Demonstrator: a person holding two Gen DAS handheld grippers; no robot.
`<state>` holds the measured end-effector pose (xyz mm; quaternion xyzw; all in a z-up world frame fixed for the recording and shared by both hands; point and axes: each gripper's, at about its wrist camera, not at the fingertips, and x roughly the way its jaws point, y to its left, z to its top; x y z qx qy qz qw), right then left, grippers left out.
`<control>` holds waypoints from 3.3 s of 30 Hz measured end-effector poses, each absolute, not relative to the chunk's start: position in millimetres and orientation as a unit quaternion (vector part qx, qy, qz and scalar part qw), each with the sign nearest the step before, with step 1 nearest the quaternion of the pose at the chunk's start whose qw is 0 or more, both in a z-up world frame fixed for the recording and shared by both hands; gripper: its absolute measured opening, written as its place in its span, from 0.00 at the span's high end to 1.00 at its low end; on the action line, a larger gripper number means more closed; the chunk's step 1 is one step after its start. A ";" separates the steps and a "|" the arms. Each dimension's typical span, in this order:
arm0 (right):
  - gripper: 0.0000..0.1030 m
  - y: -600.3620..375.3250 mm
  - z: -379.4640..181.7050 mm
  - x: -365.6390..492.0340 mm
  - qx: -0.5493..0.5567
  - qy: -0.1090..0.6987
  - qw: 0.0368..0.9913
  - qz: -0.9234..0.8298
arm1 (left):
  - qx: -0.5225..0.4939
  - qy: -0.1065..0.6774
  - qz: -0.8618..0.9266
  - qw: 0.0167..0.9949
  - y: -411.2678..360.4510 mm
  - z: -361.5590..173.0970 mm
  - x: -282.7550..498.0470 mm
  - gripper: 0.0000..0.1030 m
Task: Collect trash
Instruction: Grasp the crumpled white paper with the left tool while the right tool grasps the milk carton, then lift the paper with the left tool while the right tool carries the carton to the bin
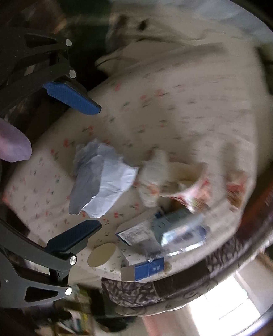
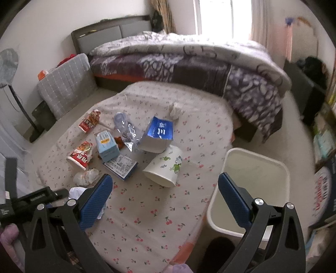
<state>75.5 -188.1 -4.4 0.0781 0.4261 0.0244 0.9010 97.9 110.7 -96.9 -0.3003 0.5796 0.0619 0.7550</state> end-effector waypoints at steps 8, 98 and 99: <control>0.05 -226.8 -56.5 98.4 0.175 0.492 0.853 0.006 | -0.393 0.594 0.099 0.695 97.0 -131.3 107.9 0.07; 0.46 -252.8 4.6 138.5 0.094 0.340 0.932 -0.082 | 0.010 0.333 -0.087 0.939 -36.1 -1.5 185.8 0.42; 0.46 -259.7 3.0 136.0 0.100 0.345 0.930 -0.086 | 0.012 0.335 -0.094 0.937 -44.8 -3.2 184.9 0.42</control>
